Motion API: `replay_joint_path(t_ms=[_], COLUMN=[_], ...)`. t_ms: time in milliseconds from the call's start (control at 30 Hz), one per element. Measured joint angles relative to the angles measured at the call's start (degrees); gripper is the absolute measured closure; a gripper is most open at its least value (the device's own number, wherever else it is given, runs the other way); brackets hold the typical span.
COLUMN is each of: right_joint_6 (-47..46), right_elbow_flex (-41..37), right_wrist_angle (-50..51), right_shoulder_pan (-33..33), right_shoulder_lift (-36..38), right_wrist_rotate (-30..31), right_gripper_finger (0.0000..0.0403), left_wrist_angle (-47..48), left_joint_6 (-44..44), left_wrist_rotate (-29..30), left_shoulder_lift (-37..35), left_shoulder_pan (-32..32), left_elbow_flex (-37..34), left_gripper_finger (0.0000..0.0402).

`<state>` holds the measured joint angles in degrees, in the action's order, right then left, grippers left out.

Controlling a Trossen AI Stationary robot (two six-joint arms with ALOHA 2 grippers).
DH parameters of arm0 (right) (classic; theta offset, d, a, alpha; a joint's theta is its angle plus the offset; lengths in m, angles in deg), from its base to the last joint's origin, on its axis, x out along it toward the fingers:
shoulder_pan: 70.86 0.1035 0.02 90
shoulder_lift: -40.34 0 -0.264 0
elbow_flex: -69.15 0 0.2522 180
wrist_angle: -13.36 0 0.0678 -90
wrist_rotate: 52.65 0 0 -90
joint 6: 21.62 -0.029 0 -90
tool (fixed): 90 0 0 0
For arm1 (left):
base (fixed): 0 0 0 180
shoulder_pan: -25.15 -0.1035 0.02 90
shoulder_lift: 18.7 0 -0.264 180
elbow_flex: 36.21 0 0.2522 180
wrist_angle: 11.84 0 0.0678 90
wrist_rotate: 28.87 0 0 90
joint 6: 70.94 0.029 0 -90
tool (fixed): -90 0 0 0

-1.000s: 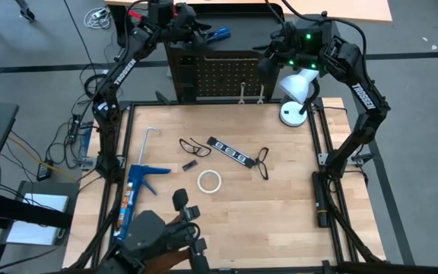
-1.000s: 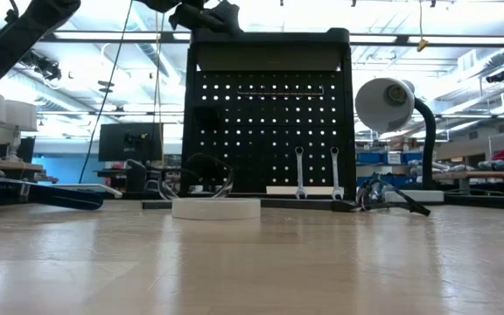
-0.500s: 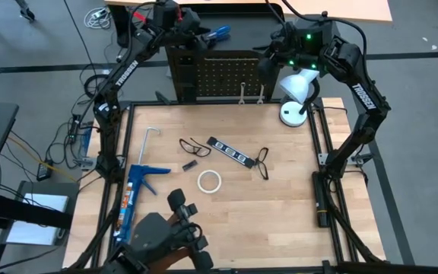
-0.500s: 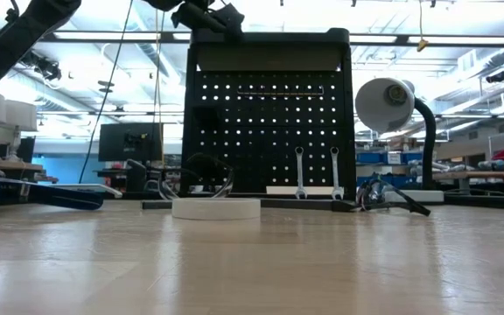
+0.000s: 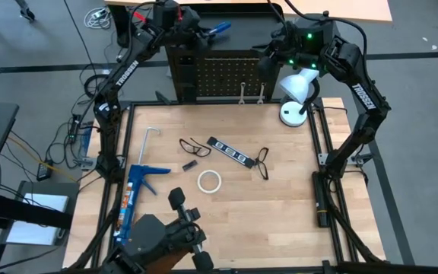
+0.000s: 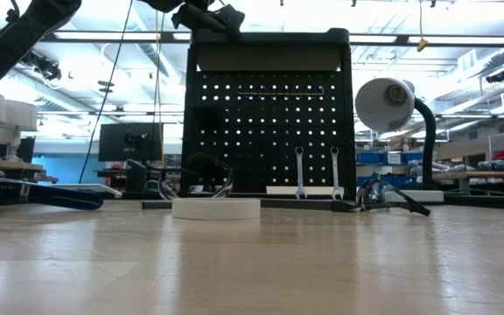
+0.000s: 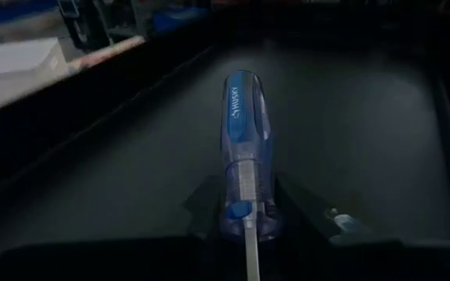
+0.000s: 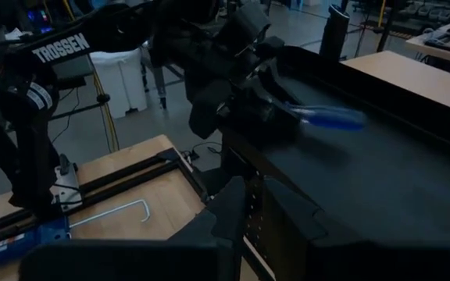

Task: Hang tools onto peg board
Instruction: Remove the blue screwdriver from the top of the peg board

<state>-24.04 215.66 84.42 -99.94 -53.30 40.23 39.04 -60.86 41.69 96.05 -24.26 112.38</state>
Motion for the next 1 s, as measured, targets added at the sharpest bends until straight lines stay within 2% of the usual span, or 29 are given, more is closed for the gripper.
replay_joint_path(t_ms=[533,800,1000], right_joint_6=[-0.3,-0.4,-0.4], right_elbow_flex=[0.0,0.0,0.0], right_wrist_angle=[-0.1,0.0,-0.1], right_shoulder_pan=[0.0,0.0,0.0], right_shoulder_lift=[0.0,0.0,0.0], right_wrist_rotate=[0.0,0.0,0.0], right_gripper_finger=[0.0355,0.0355,0.0355], left_wrist_angle=[-7.5,-10.9,-10.8], left_joint_6=[-1.8,-2.0,-2.9], left_wrist_rotate=[0.1,2.2,2.1], left_shoulder_lift=[-0.7,-1.1,-1.8], left_shoulder_pan=[0.1,0.0,-0.2], left_elbow_flex=[0.0,0.1,0.1], left_gripper_finger=[0.0313,0.0313,0.0313])
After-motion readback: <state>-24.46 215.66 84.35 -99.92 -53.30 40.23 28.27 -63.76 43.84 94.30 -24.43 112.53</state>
